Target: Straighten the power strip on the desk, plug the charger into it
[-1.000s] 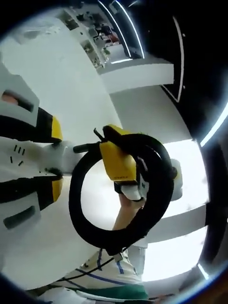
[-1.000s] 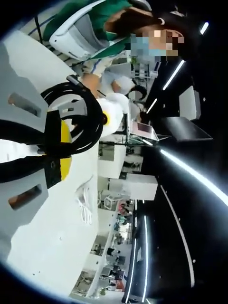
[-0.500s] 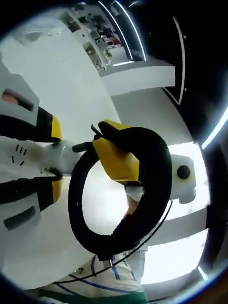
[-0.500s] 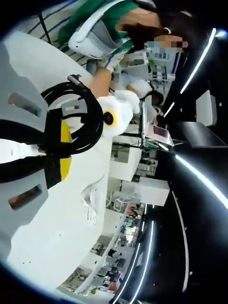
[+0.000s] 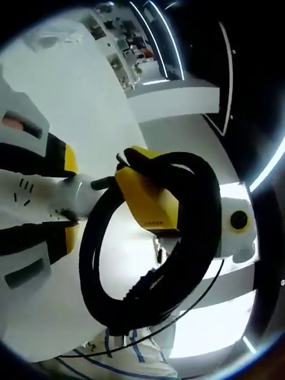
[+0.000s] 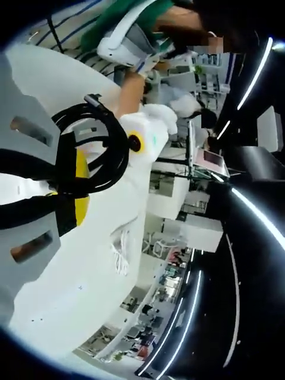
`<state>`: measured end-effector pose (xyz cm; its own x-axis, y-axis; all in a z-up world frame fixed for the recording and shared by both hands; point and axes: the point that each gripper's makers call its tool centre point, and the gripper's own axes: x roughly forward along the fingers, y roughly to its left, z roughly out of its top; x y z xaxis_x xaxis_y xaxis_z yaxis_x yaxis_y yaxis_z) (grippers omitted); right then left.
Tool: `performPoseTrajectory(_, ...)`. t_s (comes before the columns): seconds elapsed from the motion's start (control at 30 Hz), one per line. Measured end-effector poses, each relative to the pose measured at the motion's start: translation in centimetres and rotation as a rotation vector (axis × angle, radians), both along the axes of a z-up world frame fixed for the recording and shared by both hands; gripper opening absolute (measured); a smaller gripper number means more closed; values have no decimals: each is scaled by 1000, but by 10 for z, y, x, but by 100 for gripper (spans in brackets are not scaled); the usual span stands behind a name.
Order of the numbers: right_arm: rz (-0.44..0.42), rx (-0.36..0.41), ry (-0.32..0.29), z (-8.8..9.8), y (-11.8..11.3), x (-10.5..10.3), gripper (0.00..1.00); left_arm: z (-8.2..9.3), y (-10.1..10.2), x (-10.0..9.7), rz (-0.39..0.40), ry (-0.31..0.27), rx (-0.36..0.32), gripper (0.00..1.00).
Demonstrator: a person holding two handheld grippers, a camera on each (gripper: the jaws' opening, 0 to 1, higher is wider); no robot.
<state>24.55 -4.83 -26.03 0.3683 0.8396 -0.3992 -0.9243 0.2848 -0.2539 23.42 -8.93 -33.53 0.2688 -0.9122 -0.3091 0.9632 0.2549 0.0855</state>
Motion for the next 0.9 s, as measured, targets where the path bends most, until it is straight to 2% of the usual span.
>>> performPoseTrajectory(0.17,0,-48,-21,-1,-6,-2,6,0,1,-1,7,-11,4,28)
performPoseTrajectory(0.33,-4,-22,0,0,-3,0,6,0,3,-2,13,-9,4,28)
performPoseTrajectory(0.43,-15,-77,-15,-1,4,0,6,0,6,-2,15,13,-11,28)
performPoseTrajectory(0.5,-18,-86,-16,-1,5,-1,6,0,6,-3,15,11,-12,28)
performPoseTrajectory(0.73,-11,-9,21,1,1,-1,6,-1,6,-3,20,-7,-7,28)
performPoseTrajectory(0.9,-12,-12,21,0,5,-2,6,-1,6,-2,22,-7,-7,28)
